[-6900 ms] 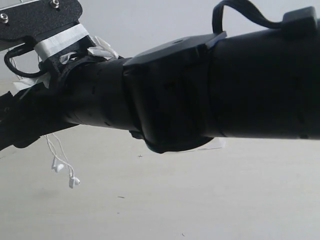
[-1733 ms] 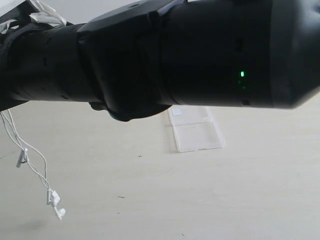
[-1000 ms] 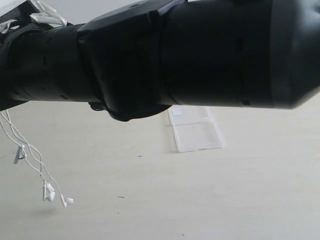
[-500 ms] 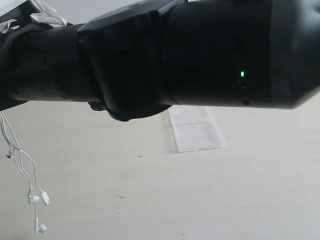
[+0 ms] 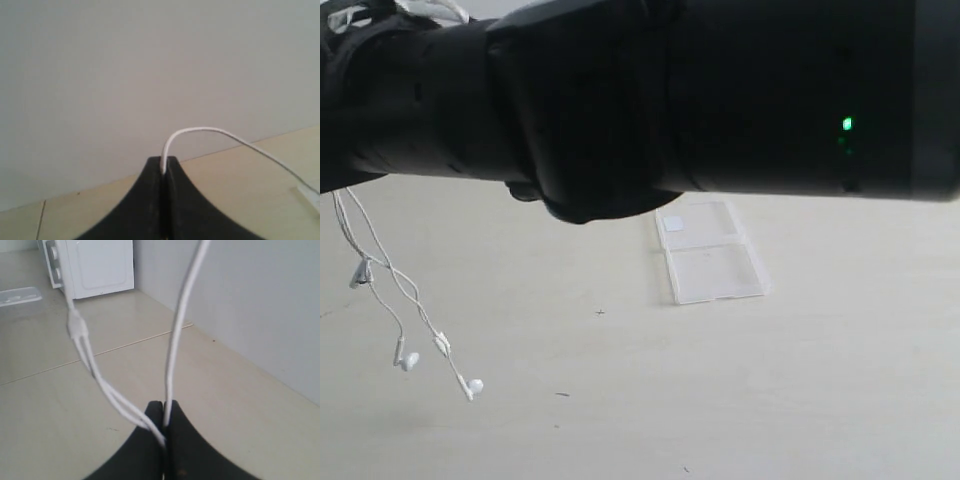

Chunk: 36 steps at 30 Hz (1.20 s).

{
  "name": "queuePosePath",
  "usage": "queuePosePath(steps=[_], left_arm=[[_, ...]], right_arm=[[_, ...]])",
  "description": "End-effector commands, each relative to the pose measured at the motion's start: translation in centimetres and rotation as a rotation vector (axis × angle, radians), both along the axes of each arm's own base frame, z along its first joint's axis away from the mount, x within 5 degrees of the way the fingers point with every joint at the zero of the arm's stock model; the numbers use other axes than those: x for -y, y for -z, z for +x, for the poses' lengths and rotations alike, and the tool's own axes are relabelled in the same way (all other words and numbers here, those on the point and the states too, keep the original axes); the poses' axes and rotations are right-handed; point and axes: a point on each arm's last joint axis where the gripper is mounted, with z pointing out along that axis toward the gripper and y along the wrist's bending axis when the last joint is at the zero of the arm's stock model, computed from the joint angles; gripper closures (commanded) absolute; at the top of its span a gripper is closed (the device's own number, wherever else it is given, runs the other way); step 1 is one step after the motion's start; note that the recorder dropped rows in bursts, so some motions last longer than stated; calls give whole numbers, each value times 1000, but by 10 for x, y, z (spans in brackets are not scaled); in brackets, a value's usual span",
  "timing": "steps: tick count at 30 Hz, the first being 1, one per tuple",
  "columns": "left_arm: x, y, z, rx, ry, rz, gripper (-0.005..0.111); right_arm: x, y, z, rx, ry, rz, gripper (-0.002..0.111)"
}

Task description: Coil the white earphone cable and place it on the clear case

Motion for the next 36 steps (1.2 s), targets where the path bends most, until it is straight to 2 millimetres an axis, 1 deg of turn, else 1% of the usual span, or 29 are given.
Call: queuePosePath(steps=[1, 5, 8, 10, 12, 17, 20, 24, 26, 27, 28, 29, 31, 36], left_arm=[[-7, 4, -5, -58, -75, 13, 107], [-8, 6, -4, -72, -81, 18, 107], [-8, 12, 0, -94, -87, 27, 107], [-7, 18, 4, -121, -87, 25, 107], [-6, 27, 10, -158, -86, 28, 107], [-5, 46, 21, -232, -89, 45, 107], [-4, 57, 25, -270, -90, 39, 107], [-3, 73, 32, -331, -93, 38, 107], [-1, 86, 37, -378, -78, 29, 107], [0, 96, 40, -416, -78, 34, 107], [0, 100, 41, -431, -78, 37, 107], [1, 110, 44, -465, -78, 40, 107], [1, 121, 47, -498, -81, 34, 107], [6, 140, 51, -549, -49, 1, 107]], right_arm=[[8, -20, -3, 30, 14, 41, 108], [22, -38, -5, 53, 60, 73, 108], [36, -51, -7, 29, 120, 117, 108], [47, -61, -10, 36, 153, 131, 108], [59, -70, -11, 114, 185, 102, 108], [86, -82, -18, 134, 255, 115, 108], [97, -88, -22, 149, 269, 122, 108], [106, -96, -26, 155, 272, 148, 108], [111, -101, -28, 159, 284, 163, 108], [114, -103, -27, 160, 301, 167, 108], [116, -105, -28, 158, 303, 177, 108], [120, -108, -30, 147, 308, 197, 108], [121, -109, -30, 148, 308, 201, 108], [122, -111, -31, 147, 308, 208, 108]])
